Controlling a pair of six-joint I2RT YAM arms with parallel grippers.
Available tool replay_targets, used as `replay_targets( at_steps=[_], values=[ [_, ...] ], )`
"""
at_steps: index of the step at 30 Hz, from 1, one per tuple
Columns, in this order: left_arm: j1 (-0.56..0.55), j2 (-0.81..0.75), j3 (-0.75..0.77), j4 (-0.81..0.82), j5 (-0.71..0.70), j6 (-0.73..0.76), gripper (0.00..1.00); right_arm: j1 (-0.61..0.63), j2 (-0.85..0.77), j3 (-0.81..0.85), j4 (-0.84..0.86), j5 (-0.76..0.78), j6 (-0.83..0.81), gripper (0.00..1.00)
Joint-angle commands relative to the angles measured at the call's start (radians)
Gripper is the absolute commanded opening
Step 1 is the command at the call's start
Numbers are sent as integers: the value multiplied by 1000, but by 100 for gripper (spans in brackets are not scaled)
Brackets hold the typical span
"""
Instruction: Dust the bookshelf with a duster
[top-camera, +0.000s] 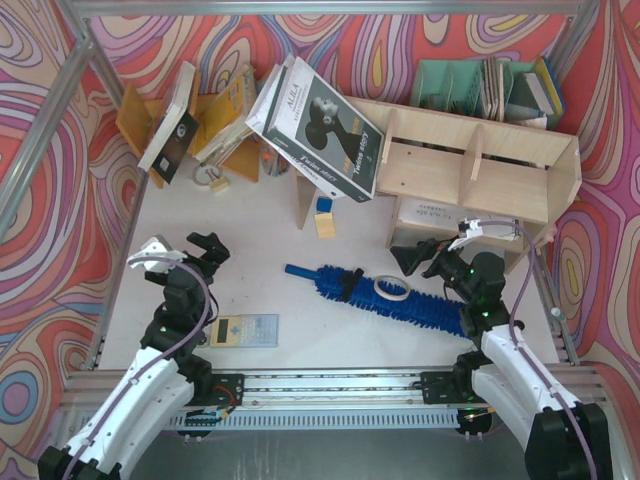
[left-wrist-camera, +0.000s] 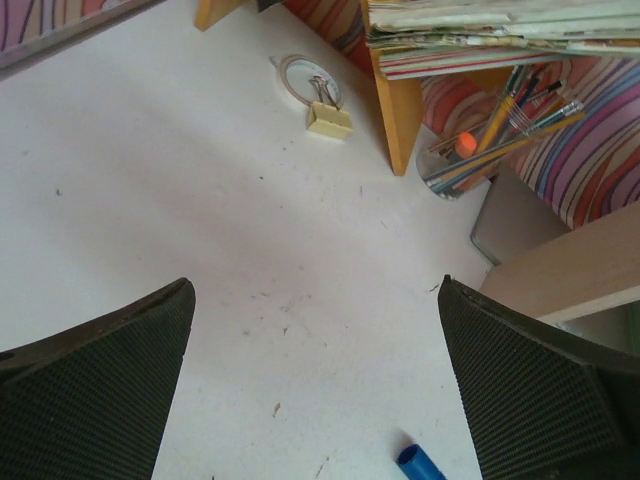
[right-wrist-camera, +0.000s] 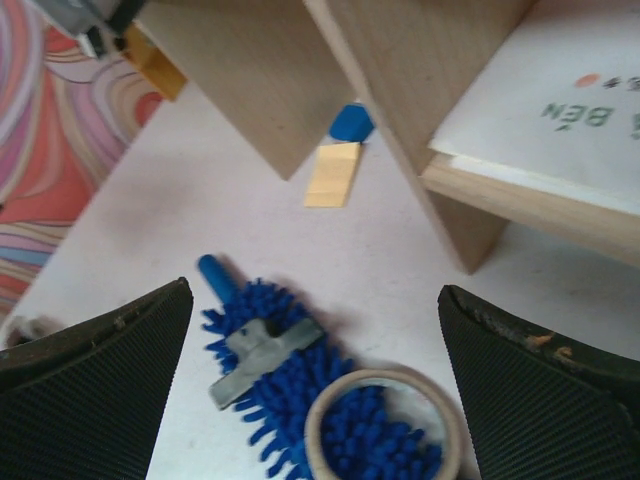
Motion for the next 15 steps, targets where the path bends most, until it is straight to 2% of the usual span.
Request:
replay_targets(
  at_steps=[1, 4, 9, 15],
  values=[
    [-3, -56, 36, -181, -64, -147, 98, 5, -53, -21, 72, -104, 166, 99],
    [-3, -77, 53, -231, -37, -153, 98, 5, -44, 22, -63, -81, 167, 99],
    [-3, -79, 63, -243, -20, -101, 98, 6, -97, -23, -54, -100, 150, 99],
    [-1, -48, 70, -247, -2, -108, 98, 56, -204, -20, -247, 57, 47, 99]
  ],
)
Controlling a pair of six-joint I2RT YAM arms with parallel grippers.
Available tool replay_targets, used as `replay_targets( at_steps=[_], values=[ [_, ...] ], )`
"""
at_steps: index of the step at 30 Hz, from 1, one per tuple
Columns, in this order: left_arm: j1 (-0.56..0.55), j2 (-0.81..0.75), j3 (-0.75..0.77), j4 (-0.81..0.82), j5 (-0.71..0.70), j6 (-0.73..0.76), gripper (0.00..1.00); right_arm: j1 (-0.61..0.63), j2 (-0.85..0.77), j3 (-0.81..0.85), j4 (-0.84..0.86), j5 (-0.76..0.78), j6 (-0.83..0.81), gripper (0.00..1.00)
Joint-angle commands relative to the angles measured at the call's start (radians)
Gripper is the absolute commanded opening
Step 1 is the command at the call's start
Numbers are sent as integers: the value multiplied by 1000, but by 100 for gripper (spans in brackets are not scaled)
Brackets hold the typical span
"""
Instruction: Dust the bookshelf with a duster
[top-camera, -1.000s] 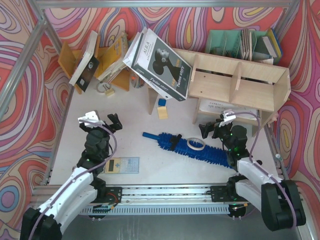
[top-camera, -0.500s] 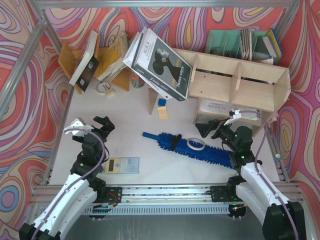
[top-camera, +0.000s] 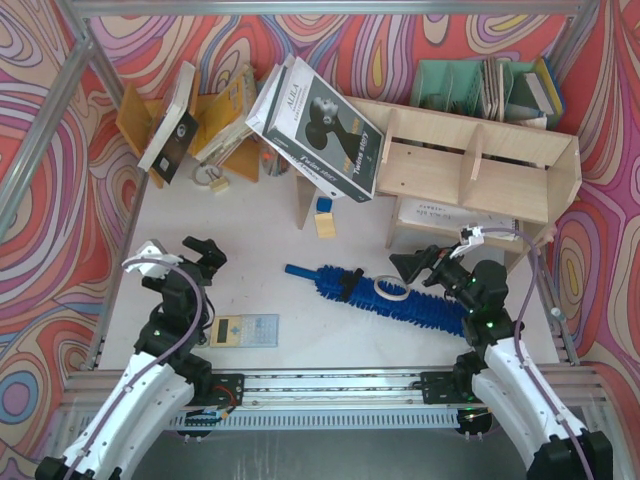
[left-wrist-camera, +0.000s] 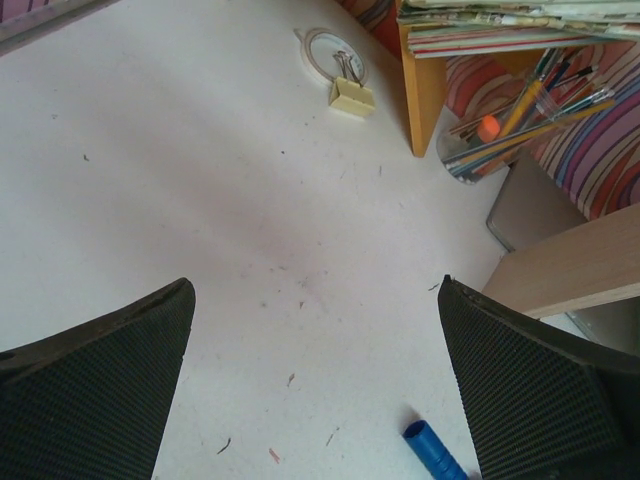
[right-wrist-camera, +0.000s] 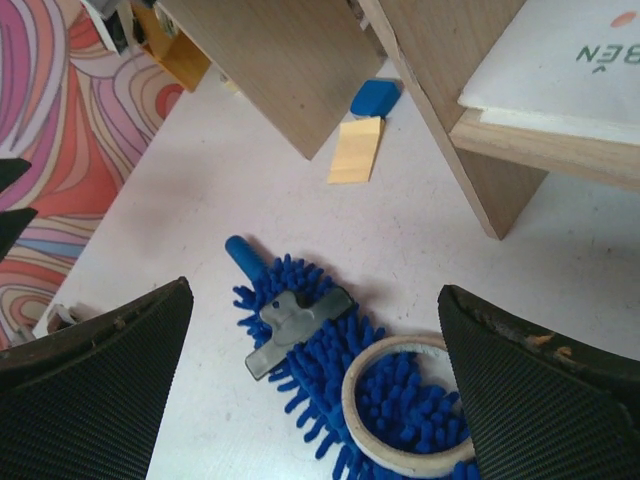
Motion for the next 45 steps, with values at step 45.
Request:
replay_targets(
  at_steps=[45],
  values=[
    [-1, 236, 186, -262, 192, -42, 98, 800, 418, 337, -429, 839, 4, 78]
  ],
)
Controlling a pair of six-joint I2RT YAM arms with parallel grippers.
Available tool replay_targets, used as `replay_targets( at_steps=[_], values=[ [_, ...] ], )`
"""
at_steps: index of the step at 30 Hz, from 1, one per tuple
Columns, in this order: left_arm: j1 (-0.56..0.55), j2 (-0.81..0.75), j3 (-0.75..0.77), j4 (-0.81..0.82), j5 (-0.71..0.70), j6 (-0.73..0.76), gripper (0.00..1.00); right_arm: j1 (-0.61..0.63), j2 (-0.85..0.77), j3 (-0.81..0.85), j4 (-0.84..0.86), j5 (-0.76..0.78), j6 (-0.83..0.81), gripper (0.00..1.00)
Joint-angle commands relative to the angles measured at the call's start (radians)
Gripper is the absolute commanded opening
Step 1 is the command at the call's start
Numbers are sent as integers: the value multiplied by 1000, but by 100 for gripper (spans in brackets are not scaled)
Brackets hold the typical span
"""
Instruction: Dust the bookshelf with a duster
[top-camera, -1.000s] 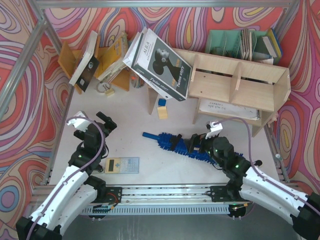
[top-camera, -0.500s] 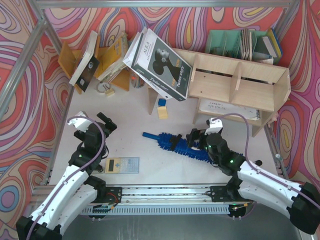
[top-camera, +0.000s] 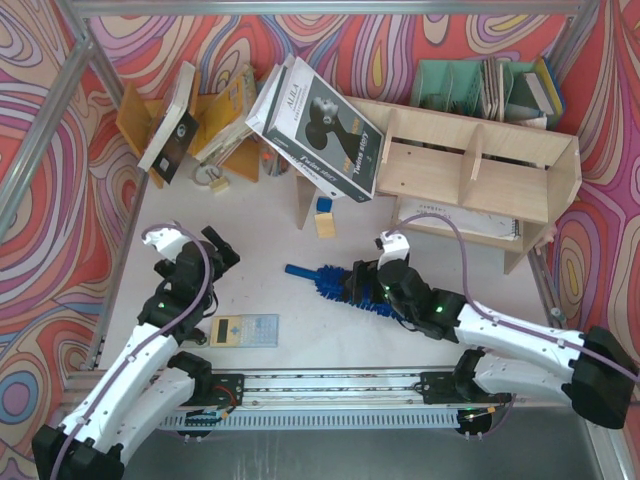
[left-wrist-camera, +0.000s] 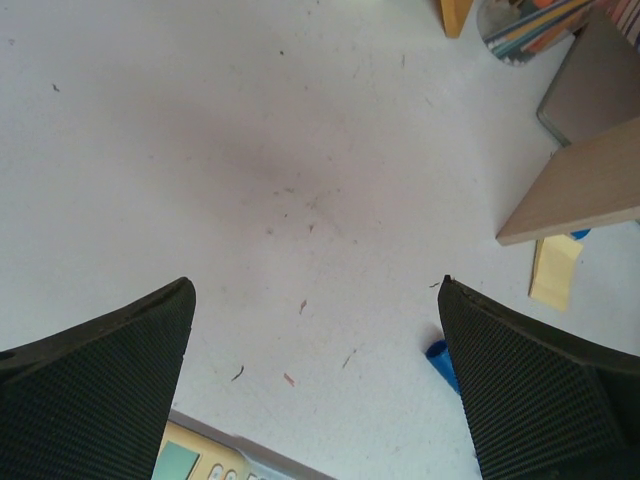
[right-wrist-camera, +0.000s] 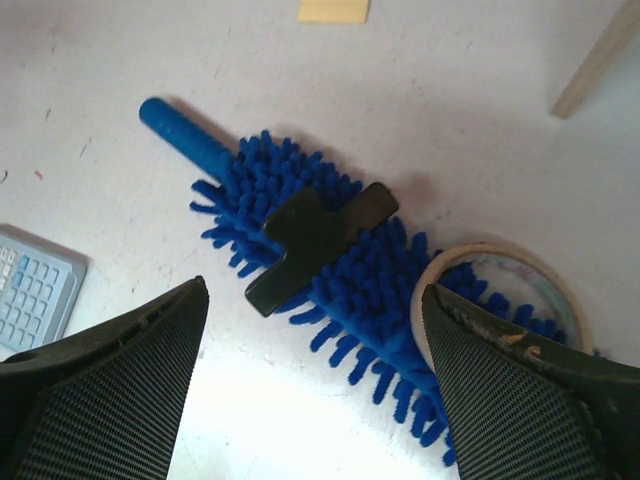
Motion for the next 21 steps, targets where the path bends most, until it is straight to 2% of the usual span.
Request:
replay_targets(
  at_steps=[1, 3, 5, 9, 16, 21],
  values=[
    [0, -7, -8, -42, 54, -9, 98, 43, 88, 42, -7, -10, 12, 76],
    [-1, -17, -27, -35, 64, 0, 98, 49, 129, 63, 9, -40, -42, 71],
    [-1, -29, -48, -19, 74, 16, 98, 50, 158, 77, 18, -50, -102, 69],
    [-1, -56, -98, 23, 107, 58, 98, 50, 167, 78, 36, -38, -208, 74],
    [-1, -76, -149, 123, 166, 137, 98, 49, 219, 113, 31, -111, -367, 73],
    [-1, -93, -186, 176, 203, 181, 98, 48, 239, 100, 96, -119, -444, 71]
  ],
)
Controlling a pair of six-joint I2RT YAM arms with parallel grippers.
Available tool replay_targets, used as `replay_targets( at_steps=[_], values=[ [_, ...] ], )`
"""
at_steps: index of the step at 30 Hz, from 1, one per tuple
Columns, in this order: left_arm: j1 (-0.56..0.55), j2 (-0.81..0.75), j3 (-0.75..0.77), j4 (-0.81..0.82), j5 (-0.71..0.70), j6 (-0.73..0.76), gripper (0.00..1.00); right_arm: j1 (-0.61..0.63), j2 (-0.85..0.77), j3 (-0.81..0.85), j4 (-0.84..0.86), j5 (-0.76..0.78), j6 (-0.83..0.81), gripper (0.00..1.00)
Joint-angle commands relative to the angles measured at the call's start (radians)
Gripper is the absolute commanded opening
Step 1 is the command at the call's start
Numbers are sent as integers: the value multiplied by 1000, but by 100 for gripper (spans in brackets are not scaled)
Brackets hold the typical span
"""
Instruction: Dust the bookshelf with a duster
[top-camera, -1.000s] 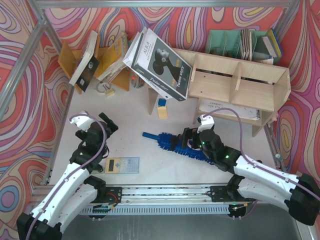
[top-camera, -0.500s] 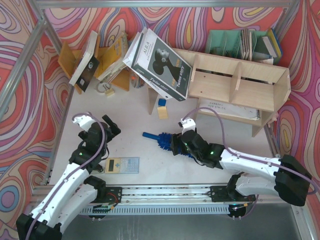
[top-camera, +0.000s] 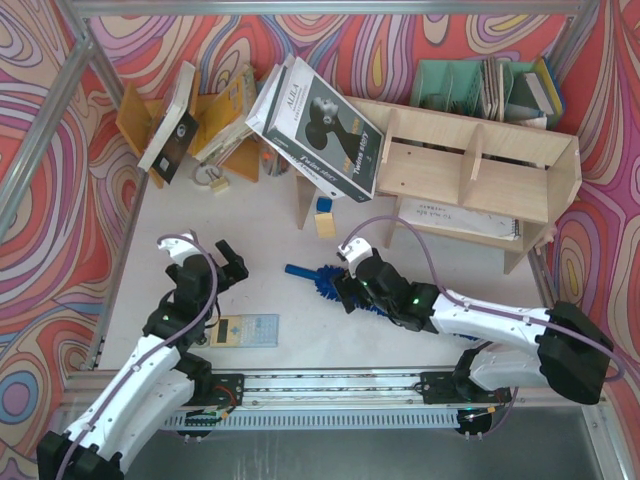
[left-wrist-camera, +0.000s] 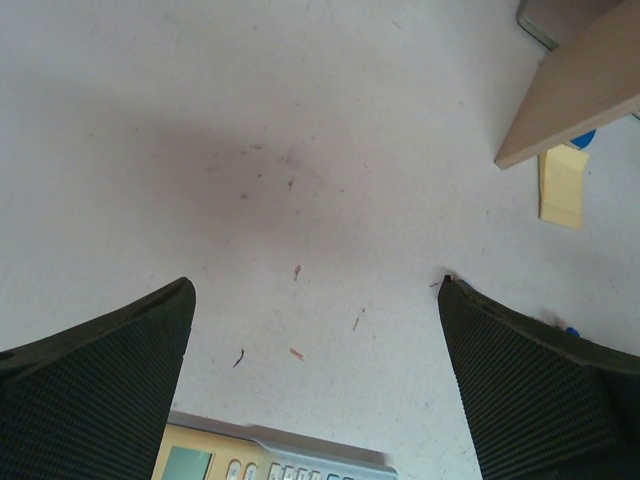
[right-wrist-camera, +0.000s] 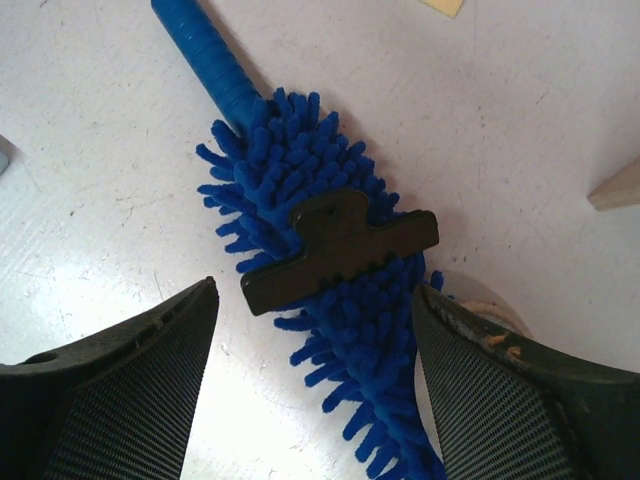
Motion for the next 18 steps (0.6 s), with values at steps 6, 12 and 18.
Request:
replay_targets(
  at_steps=[6, 12, 18],
  values=[
    [-1, -32, -78, 115, 87, 99, 98, -29, 83, 43, 88, -82, -153, 70],
    [-1, -56, -116, 137, 132, 122, 98, -109, 113, 58, 96, -195, -169, 65],
    [-1, -91, -145, 160, 144, 138, 99, -132, 126, 70, 93, -230, -176, 59]
  ],
)
